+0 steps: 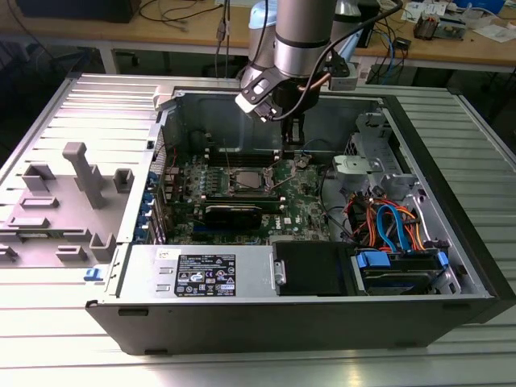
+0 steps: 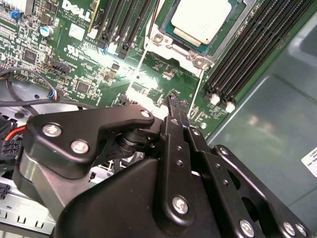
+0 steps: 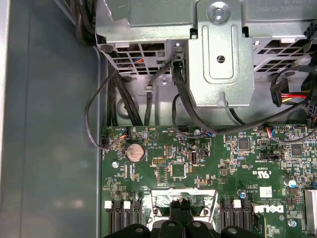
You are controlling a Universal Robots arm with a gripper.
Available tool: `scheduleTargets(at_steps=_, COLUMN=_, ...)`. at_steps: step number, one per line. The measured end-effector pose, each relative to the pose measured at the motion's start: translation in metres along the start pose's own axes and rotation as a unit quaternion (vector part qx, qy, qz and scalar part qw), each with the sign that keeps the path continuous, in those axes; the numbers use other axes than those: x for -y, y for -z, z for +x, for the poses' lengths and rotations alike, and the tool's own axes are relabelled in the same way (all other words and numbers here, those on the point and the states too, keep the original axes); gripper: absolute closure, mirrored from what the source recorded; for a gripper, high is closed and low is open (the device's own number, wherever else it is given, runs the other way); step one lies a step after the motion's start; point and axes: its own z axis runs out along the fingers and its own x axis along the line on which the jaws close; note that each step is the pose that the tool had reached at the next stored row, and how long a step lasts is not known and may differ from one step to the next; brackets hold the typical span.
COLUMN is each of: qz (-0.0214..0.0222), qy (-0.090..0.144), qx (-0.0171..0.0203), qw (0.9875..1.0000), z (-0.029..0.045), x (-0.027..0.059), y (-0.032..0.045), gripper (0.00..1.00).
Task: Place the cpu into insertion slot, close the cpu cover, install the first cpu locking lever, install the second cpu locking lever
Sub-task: 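Close the cpu cover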
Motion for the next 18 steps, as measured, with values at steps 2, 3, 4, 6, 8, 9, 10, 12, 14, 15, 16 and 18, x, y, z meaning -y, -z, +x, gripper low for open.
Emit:
scheduleTargets(at_steps=2, qz=0.0, qy=0.0, qx=0.0, qw=1.0, z=0.0, x=0.0, y=0.0, gripper=0.89)
scheduleTargets(at_steps=3, qz=0.0, qy=0.0, qx=0.0, qw=1.0, z=0.0, x=0.0, y=0.0, gripper=0.89)
scheduleTargets(at_steps=4, qz=0.0, qy=0.0, qx=0.0, qw=1.0, z=0.0, x=0.0, y=0.0, gripper=0.89)
scheduleTargets(at_steps=6, qz=0.0, qy=0.0, qx=0.0, qw=1.0, z=0.0, x=-0.0001, y=0.0, gripper=0.89)
scheduleTargets(at_steps=8, qz=0.0, qy=0.0, qx=0.0, qw=1.0, z=0.0, x=-0.0006, y=0.0, gripper=0.89)
scheduleTargets(at_steps=9, qz=0.0, qy=0.0, qx=0.0, qw=1.0, z=0.0, x=-0.0012, y=-0.0001, gripper=0.89)
scheduleTargets(at_steps=10, qz=0.0, qy=0.0, qx=0.0, qw=1.0, z=0.0, x=-0.0019, y=-0.0001, gripper=0.89)
scheduleTargets(at_steps=12, qz=0.0, qy=0.0, qx=0.0, qw=1.0, z=0.0001, x=-0.004, y=-0.0002, gripper=0.89)
scheduleTargets(at_steps=14, qz=0.0, qy=0.0, qx=-0.0001, qw=1.0, z=0.0003, x=-0.0095, y=-0.0004, gripper=0.89)
scheduleTargets(at_steps=15, qz=0.0, qy=0.0, qx=-0.0001, qw=1.0, z=0.0004, x=-0.012, y=-0.0005, gripper=0.89)
scheduleTargets(at_steps=16, qz=0.0, qy=0.0, qx=-0.0001, qw=1.0, z=0.0005, x=-0.0144, y=-0.0006, gripper=0.89)
scheduleTargets(at_steps=18, qz=0.0, qy=0.0, qx=0.0, qw=1.0, z=0.001, x=-0.0197, y=-0.0008, gripper=0.89)
